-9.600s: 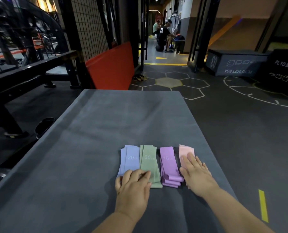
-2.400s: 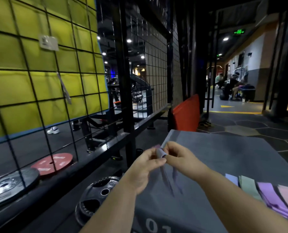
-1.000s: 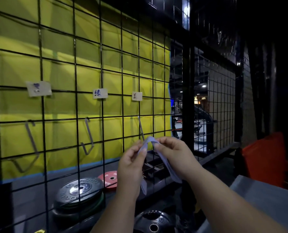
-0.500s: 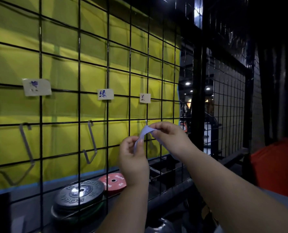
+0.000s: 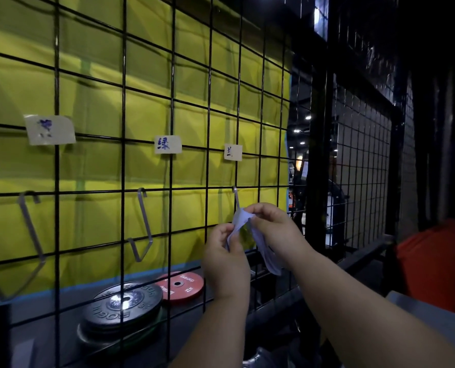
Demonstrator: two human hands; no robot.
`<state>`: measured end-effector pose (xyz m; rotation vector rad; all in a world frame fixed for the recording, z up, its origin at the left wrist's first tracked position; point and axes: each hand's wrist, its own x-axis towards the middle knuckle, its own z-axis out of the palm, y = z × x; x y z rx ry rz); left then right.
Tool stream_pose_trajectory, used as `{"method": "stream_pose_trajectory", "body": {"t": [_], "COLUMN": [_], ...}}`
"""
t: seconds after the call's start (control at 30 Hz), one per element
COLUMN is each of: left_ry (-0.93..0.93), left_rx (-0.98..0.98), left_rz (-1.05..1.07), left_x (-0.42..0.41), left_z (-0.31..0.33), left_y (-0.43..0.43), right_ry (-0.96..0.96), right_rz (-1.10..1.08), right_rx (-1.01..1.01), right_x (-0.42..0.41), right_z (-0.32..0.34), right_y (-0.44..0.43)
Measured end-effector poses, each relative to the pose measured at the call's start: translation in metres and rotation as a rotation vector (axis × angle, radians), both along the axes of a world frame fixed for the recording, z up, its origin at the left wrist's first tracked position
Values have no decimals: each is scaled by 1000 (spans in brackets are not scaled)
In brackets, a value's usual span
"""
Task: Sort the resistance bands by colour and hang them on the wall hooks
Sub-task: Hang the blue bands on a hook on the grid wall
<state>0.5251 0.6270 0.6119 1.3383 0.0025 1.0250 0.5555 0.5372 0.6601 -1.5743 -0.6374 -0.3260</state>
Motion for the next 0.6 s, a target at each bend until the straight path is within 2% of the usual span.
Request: {"method": "stream_pose_trajectory", "body": {"t": [0.1,0.33,0.6], "left_ry": [37,80,146], "left_rx": [30,146,318], "left_rz": [-7,-16,26], "left_x": [-2,-16,-20], "left_z": [0,-3,-11], "left_y": [-1,-2,2], "right_ry": [17,123,204], "right_rz": [11,86,161], "right_rx": [3,148,121], "right_x": [-1,-3,-2], "right_z": [-5,-22,-40], "right_y": [2,5,-1]}}
